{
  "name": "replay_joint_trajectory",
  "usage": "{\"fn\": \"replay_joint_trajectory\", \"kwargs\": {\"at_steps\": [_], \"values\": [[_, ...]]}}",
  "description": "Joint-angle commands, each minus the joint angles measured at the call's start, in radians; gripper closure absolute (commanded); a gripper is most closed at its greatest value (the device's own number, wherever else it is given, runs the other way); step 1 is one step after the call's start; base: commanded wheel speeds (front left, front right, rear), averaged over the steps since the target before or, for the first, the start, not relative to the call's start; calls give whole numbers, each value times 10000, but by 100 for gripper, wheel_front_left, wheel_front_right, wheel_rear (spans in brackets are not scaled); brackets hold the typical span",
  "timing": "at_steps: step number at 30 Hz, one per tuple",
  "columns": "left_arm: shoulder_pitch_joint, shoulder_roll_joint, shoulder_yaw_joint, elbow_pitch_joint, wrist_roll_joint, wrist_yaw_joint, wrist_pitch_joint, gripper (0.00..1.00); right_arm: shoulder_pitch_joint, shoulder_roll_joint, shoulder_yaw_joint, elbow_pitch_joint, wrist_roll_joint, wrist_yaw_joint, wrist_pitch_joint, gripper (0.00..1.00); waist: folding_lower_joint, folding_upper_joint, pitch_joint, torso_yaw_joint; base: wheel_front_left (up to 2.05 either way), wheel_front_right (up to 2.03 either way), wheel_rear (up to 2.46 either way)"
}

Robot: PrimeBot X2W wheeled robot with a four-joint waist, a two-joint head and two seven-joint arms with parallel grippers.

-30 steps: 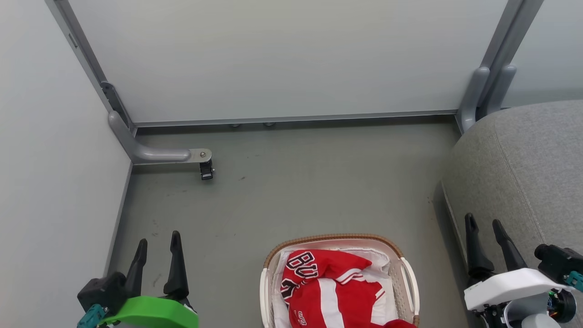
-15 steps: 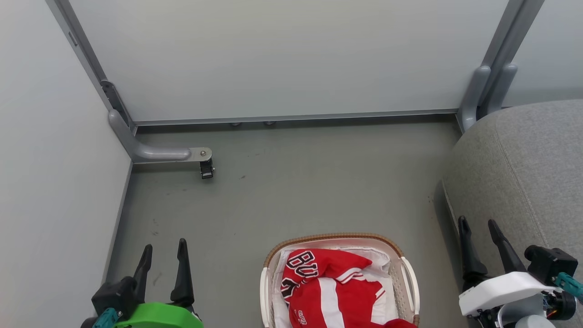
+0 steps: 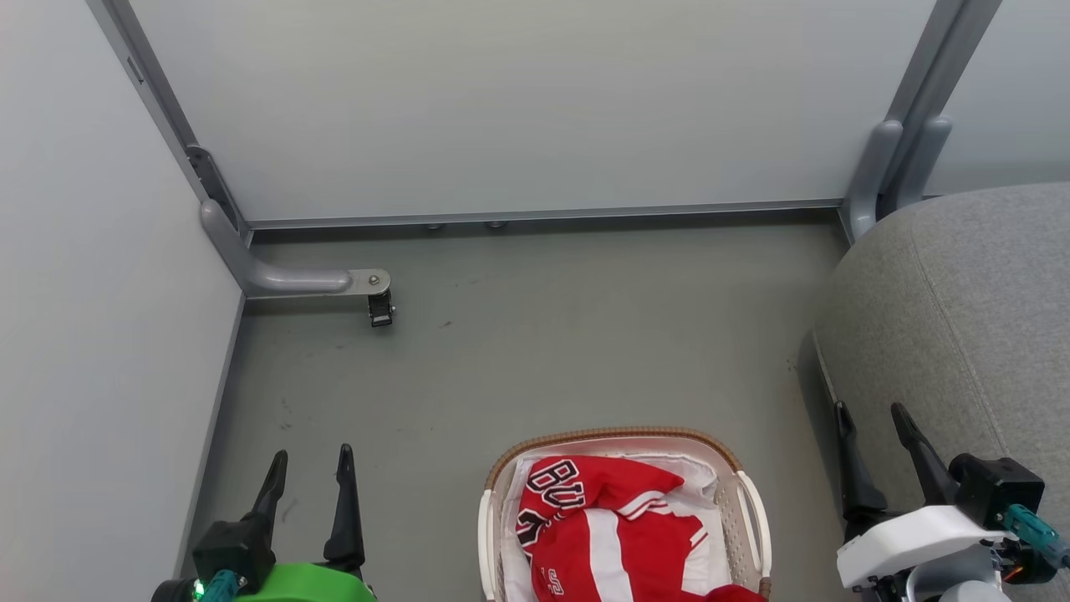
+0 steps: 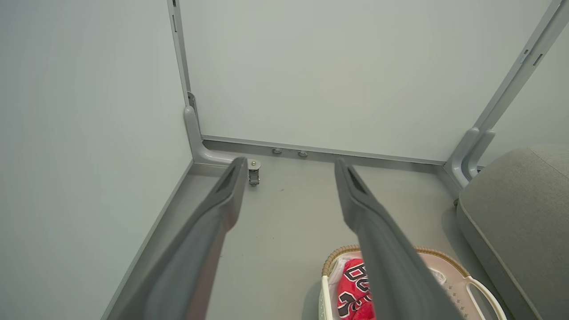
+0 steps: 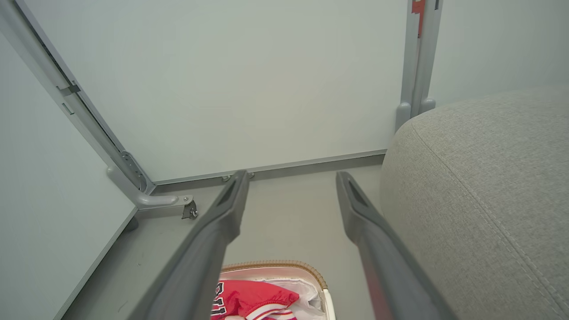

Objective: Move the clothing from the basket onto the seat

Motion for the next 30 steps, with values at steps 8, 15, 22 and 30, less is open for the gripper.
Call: {"fn": "replay_joint_trajectory", "kwargs": {"at_steps": [8, 15, 22, 30], "values": [[127, 79, -82, 72, 494, 88, -171, 0, 156, -69, 13, 7, -531, 0, -181, 0, 0, 109, 12, 15, 0, 0, 0], [60, 77, -75, 127, 453, 100, -168, 0, 108, -68, 9, 34, -522, 0, -181, 0, 0, 109, 4, 20, 0, 0, 0], [21, 77, -80, 144, 415, 77, -168, 0, 75, -68, 8, 29, -511, 0, -181, 0, 0, 109, 13, 27, 0, 0, 0], [-21, 77, -103, 109, 433, 80, -168, 0, 62, -68, -30, -20, -508, 0, -181, 0, 0, 109, 65, 45, 0, 0, 0]]}}
